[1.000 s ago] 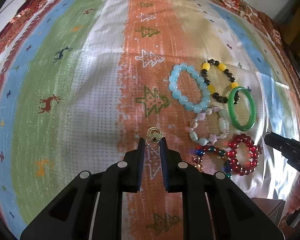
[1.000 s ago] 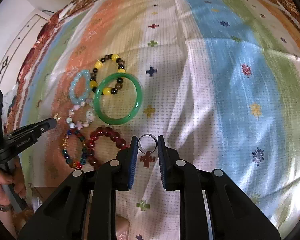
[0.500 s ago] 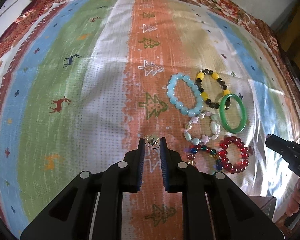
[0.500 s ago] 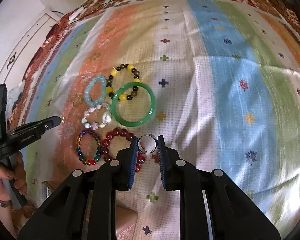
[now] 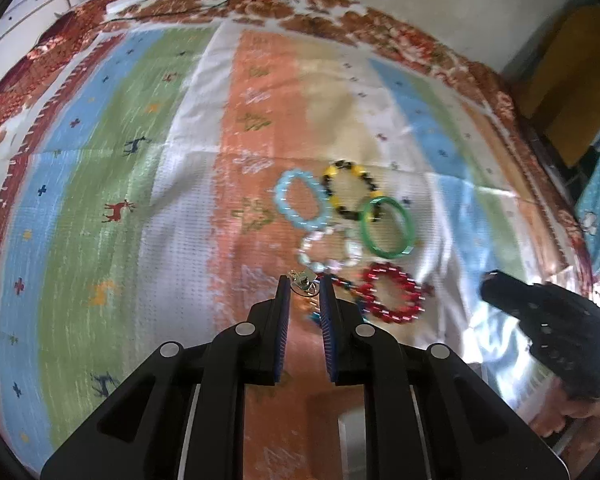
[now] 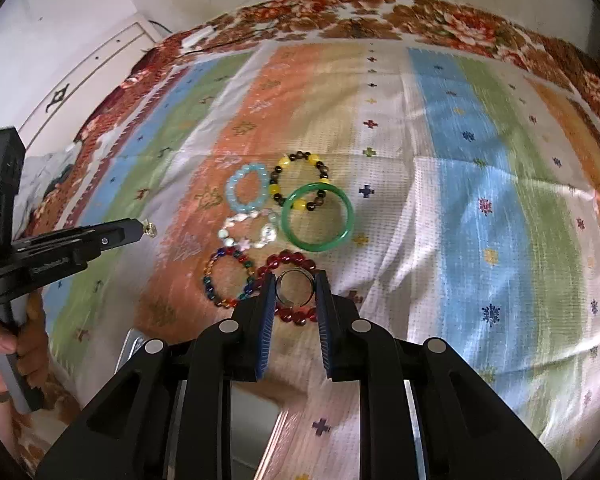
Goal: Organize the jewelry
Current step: 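Carry the charm and ring into the silver tin and open both tools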
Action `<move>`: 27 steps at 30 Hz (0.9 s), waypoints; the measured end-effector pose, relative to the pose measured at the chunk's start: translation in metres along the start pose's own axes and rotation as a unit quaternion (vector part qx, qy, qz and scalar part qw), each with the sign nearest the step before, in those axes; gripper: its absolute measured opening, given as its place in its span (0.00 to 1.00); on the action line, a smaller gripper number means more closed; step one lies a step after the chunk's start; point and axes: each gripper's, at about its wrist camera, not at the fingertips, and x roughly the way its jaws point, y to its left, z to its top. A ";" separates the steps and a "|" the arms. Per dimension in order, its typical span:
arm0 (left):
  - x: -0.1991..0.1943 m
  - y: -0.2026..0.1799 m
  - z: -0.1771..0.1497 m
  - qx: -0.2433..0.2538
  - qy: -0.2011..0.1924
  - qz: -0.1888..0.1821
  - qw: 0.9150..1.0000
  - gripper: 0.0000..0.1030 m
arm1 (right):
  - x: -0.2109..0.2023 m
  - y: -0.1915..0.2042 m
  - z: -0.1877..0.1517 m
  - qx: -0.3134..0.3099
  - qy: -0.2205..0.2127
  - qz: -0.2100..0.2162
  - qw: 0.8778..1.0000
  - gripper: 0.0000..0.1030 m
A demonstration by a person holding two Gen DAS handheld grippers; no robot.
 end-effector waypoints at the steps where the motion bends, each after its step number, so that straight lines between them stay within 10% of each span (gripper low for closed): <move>1: -0.004 -0.002 -0.001 0.002 -0.003 -0.004 1.000 0.14 | -0.004 0.002 -0.002 -0.004 -0.004 -0.002 1.000 0.20; 27: -0.058 -0.049 -0.089 0.047 -0.022 -0.084 0.995 0.14 | -0.054 0.045 -0.080 -0.052 -0.027 0.040 0.997 0.20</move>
